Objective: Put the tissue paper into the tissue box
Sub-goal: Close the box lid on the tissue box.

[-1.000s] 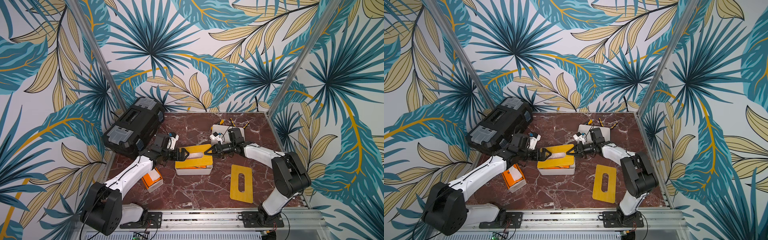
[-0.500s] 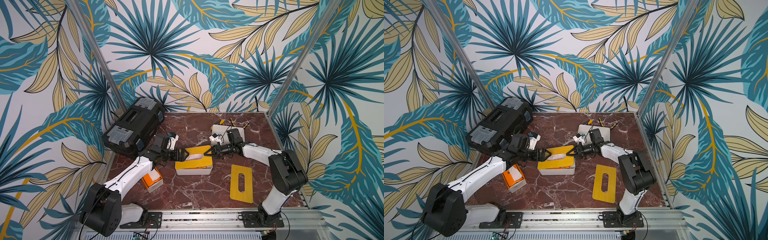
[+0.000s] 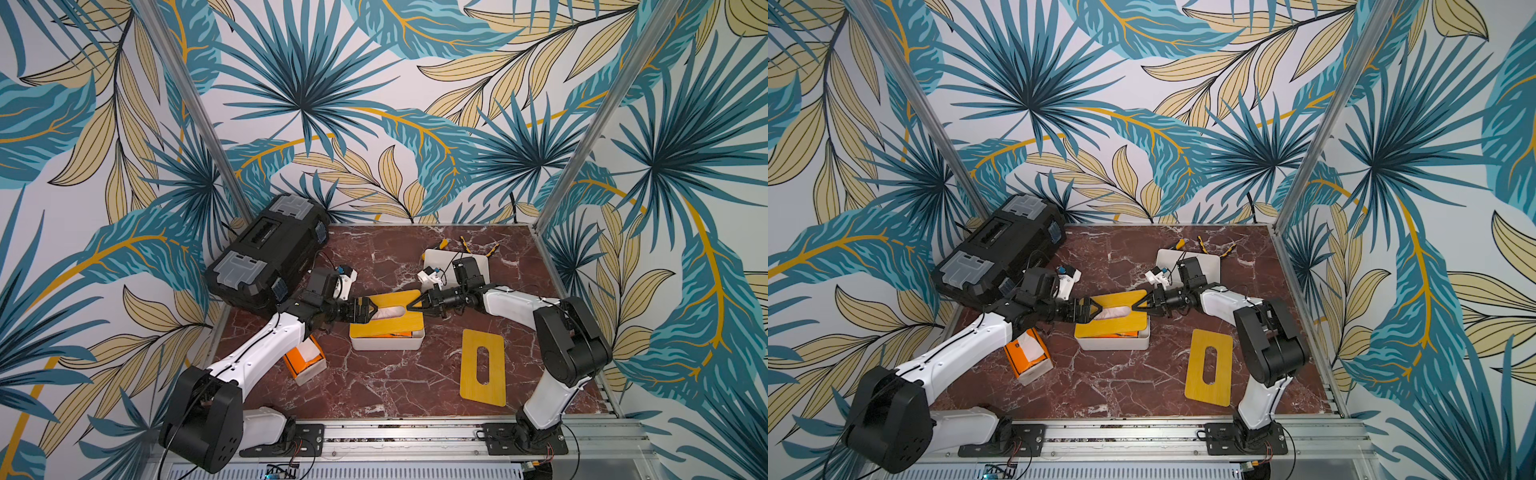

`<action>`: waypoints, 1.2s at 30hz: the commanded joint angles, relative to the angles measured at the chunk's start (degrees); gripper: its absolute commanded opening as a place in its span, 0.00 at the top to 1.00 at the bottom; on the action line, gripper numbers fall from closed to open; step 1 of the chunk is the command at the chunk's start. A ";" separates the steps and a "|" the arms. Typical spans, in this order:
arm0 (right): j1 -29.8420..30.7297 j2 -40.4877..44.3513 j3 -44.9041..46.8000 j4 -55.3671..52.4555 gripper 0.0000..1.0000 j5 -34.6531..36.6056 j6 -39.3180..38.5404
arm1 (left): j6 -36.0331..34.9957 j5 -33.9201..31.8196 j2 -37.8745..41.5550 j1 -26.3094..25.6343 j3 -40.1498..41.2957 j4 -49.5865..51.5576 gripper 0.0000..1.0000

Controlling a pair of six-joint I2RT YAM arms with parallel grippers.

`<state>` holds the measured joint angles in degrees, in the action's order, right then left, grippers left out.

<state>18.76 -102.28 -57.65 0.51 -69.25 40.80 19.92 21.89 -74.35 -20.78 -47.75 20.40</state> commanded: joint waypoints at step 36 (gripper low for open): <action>0.33 1.99 10.85 27.54 1.00 6.17 19.76 | -0.67 -6.80 4.52 0.41 4.32 2.26 0.00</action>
<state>18.87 -102.87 -49.17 22.70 -68.31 55.42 18.65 15.20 -70.02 -20.67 -45.87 24.40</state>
